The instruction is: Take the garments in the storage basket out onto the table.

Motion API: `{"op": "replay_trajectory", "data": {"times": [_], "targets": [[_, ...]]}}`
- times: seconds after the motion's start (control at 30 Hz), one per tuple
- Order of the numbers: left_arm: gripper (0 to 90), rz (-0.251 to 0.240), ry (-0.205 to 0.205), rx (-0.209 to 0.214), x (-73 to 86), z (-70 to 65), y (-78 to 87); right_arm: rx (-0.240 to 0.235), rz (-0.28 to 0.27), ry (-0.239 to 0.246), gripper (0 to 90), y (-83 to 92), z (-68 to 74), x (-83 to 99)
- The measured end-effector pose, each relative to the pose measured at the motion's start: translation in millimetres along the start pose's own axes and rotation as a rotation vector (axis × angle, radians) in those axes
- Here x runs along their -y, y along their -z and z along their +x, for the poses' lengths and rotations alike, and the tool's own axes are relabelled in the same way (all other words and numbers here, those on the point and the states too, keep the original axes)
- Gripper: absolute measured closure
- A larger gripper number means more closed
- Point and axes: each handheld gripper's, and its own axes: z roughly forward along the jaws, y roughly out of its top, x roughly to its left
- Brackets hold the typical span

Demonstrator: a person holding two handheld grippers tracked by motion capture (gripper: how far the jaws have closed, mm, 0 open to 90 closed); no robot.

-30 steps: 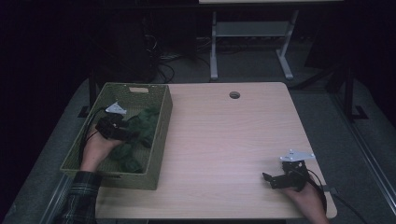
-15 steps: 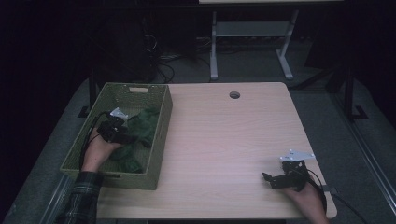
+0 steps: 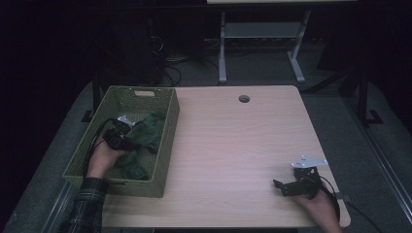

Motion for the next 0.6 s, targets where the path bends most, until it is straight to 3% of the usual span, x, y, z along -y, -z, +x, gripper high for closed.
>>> {"op": "replay_trajectory", "data": {"times": [0.23, 0.37, 0.6], "targets": [[76.3, -0.033, 0.042, 0.022, -1.2, 0.6, 10.7, 0.0, 0.0, 0.0, 0.0, 0.0, 0.0, 0.0], [76.9, -0.078, 0.059, 0.054, -2.3, -0.1, 18.3, 0.0, 0.0, 0.0, 0.0, 0.0, 0.0, 0.0], [77.4, -0.111, 0.064, 0.068, -5.1, -0.1, 30.9, 0.0, 0.0, 0.0, 0.0, 0.0, 0.0, 0.0]]}}
